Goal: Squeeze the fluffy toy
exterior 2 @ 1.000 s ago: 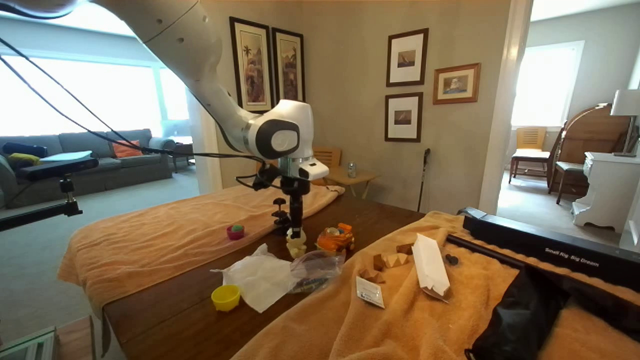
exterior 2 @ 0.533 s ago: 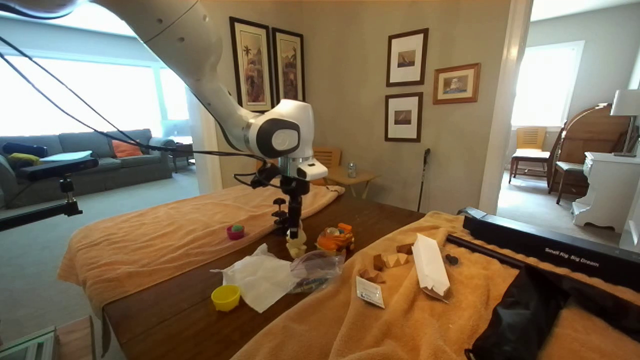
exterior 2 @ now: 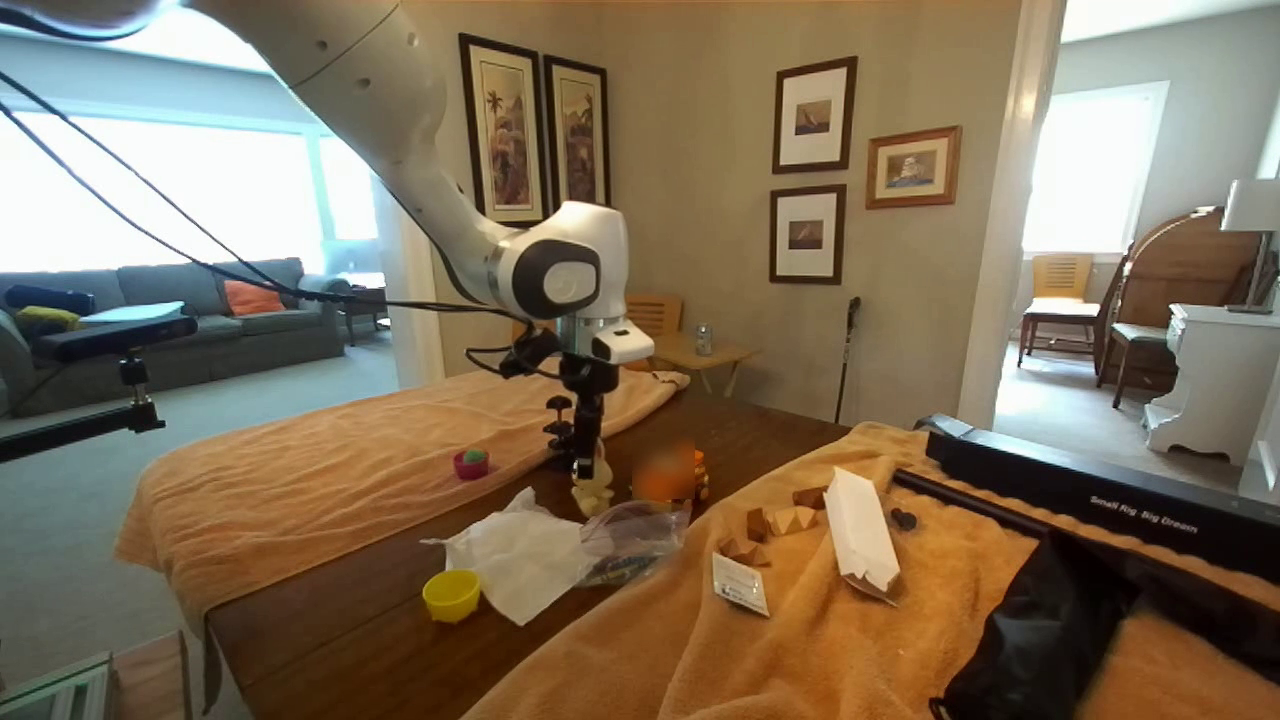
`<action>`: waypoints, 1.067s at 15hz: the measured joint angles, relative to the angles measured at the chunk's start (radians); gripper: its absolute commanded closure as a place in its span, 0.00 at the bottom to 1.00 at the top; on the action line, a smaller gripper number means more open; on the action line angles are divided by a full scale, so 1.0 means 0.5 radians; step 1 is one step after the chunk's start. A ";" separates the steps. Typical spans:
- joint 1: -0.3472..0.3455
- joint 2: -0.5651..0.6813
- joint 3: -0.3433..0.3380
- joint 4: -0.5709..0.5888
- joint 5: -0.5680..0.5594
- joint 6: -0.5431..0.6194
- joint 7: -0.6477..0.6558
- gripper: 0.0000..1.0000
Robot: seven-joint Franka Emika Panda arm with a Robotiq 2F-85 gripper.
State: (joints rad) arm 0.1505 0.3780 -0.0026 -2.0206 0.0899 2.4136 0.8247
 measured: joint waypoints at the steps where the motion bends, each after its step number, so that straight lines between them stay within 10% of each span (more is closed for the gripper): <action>1: 0.000 0.001 0.004 0.000 0.005 0.000 0.000 0.41; 7: 0.000 0.004 0.014 0.000 0.015 0.000 0.000 0.81; 16: -0.003 0.007 0.014 0.000 0.015 0.000 0.000 0.94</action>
State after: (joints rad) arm 0.1490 0.3815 0.0043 -2.0206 0.0973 2.4135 0.8247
